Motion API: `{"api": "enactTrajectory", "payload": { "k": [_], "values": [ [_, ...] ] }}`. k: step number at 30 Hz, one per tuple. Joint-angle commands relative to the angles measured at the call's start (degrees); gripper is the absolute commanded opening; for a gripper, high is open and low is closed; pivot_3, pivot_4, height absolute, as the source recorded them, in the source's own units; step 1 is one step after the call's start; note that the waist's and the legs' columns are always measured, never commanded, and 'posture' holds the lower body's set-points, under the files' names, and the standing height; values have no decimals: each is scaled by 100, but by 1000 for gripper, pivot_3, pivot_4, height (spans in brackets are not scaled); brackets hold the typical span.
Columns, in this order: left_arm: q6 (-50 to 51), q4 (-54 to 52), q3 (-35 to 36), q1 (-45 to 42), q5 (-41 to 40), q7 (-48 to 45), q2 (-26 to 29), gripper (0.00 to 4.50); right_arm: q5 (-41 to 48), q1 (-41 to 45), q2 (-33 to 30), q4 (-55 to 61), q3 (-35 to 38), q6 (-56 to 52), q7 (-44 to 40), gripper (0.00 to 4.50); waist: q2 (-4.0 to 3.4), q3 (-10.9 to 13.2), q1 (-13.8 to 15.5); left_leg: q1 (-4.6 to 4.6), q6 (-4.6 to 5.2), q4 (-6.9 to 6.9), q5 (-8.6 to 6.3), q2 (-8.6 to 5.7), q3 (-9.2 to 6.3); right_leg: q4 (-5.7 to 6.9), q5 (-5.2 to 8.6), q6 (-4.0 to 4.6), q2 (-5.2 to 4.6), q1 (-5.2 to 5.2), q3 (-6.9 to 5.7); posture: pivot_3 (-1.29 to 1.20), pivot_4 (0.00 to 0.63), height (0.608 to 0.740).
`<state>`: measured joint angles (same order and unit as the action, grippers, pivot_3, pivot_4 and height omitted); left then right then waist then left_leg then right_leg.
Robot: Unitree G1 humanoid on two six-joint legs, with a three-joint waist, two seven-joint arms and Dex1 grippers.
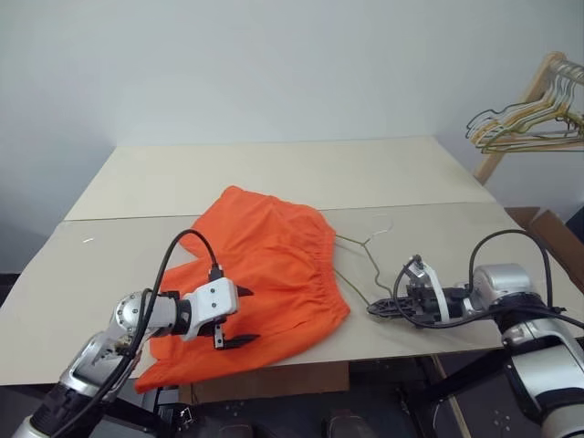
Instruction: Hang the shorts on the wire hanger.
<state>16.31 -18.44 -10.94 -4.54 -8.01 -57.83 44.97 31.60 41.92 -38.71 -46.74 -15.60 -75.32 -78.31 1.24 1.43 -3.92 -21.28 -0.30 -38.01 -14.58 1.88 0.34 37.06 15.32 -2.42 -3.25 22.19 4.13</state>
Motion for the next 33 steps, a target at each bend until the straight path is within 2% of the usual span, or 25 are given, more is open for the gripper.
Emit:
{"api": "enactTrajectory", "payload": {
  "k": [1, 7, 12, 16, 20, 24, 27, 33],
  "values": [
    [-112, -21, -42, -84, 131, 49, 9, 4481, -49, 327, 120, -348, 481, 185, 130, 0, 0, 0, 0, -2, 0, 0, 0, 0, -1, 0, 0, 0, 0, 1, 0, -25, 0, 740],
    [-122, 12, -16, -108, 137, 80, -69, 4481, -114, 259, 359, -279, 1164, 627, 743, 0, 0, 0, 10, -5, 0, 0, 0, -4, 0, -1, -1, 0, -6, 1, 0, -24, 0, 740],
    [-147, 31, -2, -109, 158, 86, -64, 4481, -210, -266, 471, 932, 1563, 1343, 1479, 0, -1, 0, 12, -8, 0, 0, 0, -3, -3, 1, 0, -1, -5, 3, -2, -28, 0, 740],
    [-194, 136, 106, -375, -17, 29, -146, 4481, -479, -692, 418, 2297, 1479, 1797, 2008, 0, -2, 0, 9, -9, 0, 0, 0, -2, -4, 2, 0, -1, -5, 4, -2, -54, 0, 740],
    [-205, 405, 495, -1093, -476, 133, -526, 4481, -884, -1147, 367, 3289, 1363, 2650, 2320, 0, -2, 0, 27, -10, -1, -3, 0, -3, -6, 3, 0, -2, -5, 4, -6, -74, 0, 740],
    [-370, 1181, 864, -2272, -657, 237, -804, 4481, -1286, -1503, 289, 4010, 1146, 3475, 2405, 0, -1, 0, -4, -17, -1, -9, 0, -3, -9, 0, 0, -4, -5, 5, -8, -81, 0, 740],
    [-449, 1898, 1046, -3027, -832, -120, -692, 4481, -1486, -1610, 262, 4333, 1017, 3799, 2465, 0, -1, 0, -56, -19, -1, -14, 0, -4, -11, 1, -1, -4, -4, 6, -9, -91, 0, 740],
    [-1703, 3952, 1029, -4225, -469, -851, -306, 4481, -1913, -1719, 134, 5012, 725, 4359, 2500, 0, -2, 0, -197, -22, 0, -13, 0, -4, -16, -1, 1, -5, -3, 7, -14, -110, 0, 740]
  ]
}}
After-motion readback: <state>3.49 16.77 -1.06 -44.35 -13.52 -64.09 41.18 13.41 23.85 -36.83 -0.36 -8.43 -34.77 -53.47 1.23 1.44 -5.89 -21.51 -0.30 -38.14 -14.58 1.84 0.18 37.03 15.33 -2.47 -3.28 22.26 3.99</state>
